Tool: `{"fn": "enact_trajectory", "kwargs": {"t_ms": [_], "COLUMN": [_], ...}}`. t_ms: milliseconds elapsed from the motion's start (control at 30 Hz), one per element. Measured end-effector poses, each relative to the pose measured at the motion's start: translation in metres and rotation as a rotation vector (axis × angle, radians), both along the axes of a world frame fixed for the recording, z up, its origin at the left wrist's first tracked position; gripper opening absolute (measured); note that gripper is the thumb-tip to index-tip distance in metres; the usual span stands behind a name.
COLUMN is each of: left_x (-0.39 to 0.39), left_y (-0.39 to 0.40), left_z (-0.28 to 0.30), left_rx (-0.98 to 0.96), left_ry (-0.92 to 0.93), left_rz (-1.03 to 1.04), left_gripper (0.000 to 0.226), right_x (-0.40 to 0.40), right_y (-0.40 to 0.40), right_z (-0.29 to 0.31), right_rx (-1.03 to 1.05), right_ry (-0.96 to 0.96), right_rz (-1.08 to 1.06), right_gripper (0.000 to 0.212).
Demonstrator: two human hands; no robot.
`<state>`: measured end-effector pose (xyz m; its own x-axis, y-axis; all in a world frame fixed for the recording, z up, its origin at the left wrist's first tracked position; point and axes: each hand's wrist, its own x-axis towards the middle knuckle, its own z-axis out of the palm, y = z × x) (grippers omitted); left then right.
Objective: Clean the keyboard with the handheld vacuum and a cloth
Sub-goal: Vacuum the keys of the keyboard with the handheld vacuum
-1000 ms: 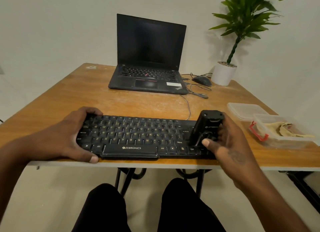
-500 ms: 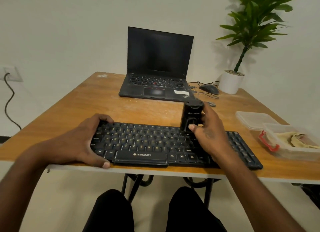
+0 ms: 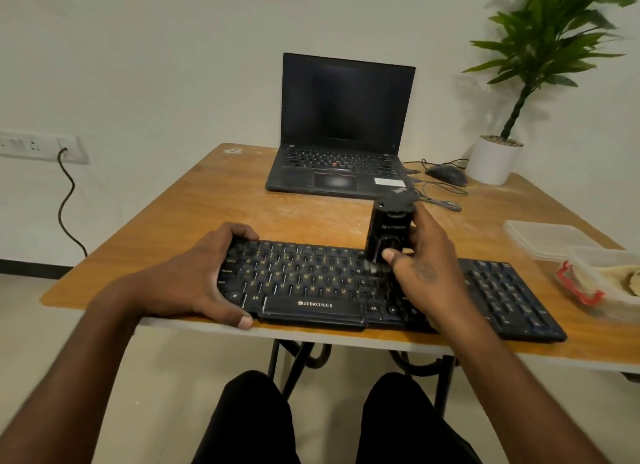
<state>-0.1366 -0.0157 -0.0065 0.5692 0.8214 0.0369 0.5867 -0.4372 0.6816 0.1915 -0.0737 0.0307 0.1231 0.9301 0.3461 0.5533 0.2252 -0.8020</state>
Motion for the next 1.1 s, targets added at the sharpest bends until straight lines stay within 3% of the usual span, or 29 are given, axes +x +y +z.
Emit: {"fn": "enact_trajectory", "kwargs": {"t_ms": [167, 433, 800, 1100], "left_x": [0.001, 0.002, 0.0, 0.001], "left_y": [-0.001, -0.001, -0.003, -0.003], "left_z": [-0.001, -0.001, -0.001, 0.001], "left_rx": [-0.004, 0.007, -0.003, 0.025], "left_ry": [0.001, 0.023, -0.003, 0.021], "left_rz": [0.009, 0.024, 0.026, 0.033], "left_gripper": [0.115, 0.113, 0.113, 0.114], "right_x": [-0.007, -0.011, -0.046, -0.06], "right_y": [0.016, -0.058, 0.038, -0.046], "right_z": [0.003, -0.006, 0.007, -0.005], "right_rx": [-0.013, -0.053, -0.074, -0.082], "right_ry": [-0.021, 0.148, 0.008, 0.132], "right_rz": [-0.006, 0.121, 0.04, 0.212], "right_gripper": [0.052, 0.061, 0.049, 0.054]}}
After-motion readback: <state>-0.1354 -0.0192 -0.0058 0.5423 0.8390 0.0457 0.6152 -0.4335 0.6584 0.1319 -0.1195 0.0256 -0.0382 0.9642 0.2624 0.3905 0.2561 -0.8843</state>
